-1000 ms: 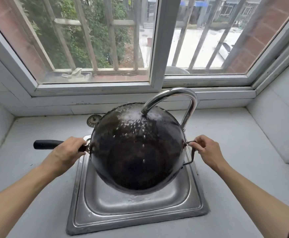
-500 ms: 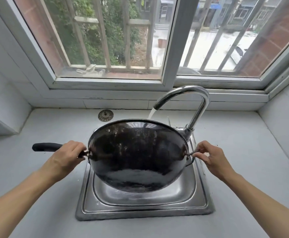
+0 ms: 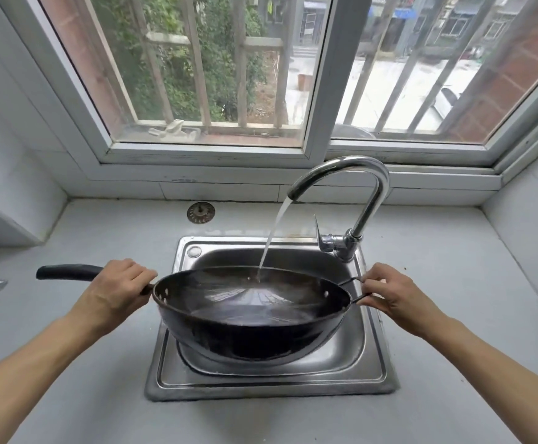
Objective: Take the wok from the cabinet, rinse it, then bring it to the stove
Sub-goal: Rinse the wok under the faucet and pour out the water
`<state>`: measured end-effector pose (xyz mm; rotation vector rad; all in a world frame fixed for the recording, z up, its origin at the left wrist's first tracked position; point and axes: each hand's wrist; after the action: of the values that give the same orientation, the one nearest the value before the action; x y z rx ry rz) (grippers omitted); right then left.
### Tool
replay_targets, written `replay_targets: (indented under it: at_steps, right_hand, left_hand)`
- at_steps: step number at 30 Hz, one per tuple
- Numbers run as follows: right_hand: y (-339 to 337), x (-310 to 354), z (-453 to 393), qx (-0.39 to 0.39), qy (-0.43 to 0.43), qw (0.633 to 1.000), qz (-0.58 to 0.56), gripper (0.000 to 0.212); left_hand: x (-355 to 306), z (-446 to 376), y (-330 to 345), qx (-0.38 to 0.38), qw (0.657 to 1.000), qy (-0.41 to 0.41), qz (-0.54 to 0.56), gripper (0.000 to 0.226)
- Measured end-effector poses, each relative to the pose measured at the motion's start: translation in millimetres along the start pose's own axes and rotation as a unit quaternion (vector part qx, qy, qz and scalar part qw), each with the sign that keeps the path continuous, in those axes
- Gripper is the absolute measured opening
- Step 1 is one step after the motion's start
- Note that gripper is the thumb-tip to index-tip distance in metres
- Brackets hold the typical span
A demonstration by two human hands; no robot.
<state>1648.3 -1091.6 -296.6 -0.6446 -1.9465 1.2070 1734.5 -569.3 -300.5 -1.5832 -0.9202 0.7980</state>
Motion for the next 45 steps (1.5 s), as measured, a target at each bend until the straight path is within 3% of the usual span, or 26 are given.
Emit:
replay_targets:
  at_steps: [2, 7, 12, 18, 29, 35, 41, 45]
  right_hand:
    - [-0.4, 2.4, 0.7, -0.004, -0.007, 1.0, 0.016, 0.019]
    - [4.2, 1.9, 6.9, 0.005, -0.011, 0.995, 0.095, 0.025]
    - [6.6, 6.8, 8.6, -0.007, -0.002, 0.991, 0.131, 0.024]
    - [13.7, 7.7, 8.9, -0.004, 0.013, 0.991, 0.136, 0.028]
    - [39.8, -6.1, -5.2, 0.112, 0.121, 0.985, 0.053, 0.021]
    - [58.8, -10.1, -1.0, 0.158, 0.103, 0.98, 0.06, 0.032]
    - [49.7, -14.6, -11.7, 0.193, 0.097, 0.976, 0.041, 0.031]
    - [35.7, -19.4, -30.4, 0.215, 0.142, 0.966, 0.006, 0.051]
  left_hand:
    - [-3.3, 0.5, -1.5, 0.01, 1.0, 0.006, -0.016, 0.017]
    - [-15.6, 3.9, -6.5, 0.08, 0.996, -0.039, 0.011, 0.037]
    - [-17.2, 9.9, -4.1, 0.153, 0.986, -0.067, 0.018, 0.021]
    - [-12.7, 13.3, -0.8, 0.247, 0.961, -0.113, 0.056, 0.026]
    - [-19.5, -1.8, 10.4, 0.185, 0.97, -0.158, 0.001, 0.022]
    - [-24.5, 10.5, 27.5, 0.178, 0.972, -0.156, 0.012, 0.021]
    - [-15.9, 9.5, 34.2, 0.202, 0.965, -0.165, 0.026, 0.025]
    - [-7.7, 3.2, 33.0, 0.257, 0.955, -0.15, 0.015, 0.031]
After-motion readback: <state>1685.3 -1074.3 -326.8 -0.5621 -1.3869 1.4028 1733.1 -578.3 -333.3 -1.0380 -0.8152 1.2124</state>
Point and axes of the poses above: each hand's wrist, its own z-axis away from the middle knuckle, its own y-axis out of the palm, x = y × z, and after that the axes turned 11 degrees about -y, right-handed
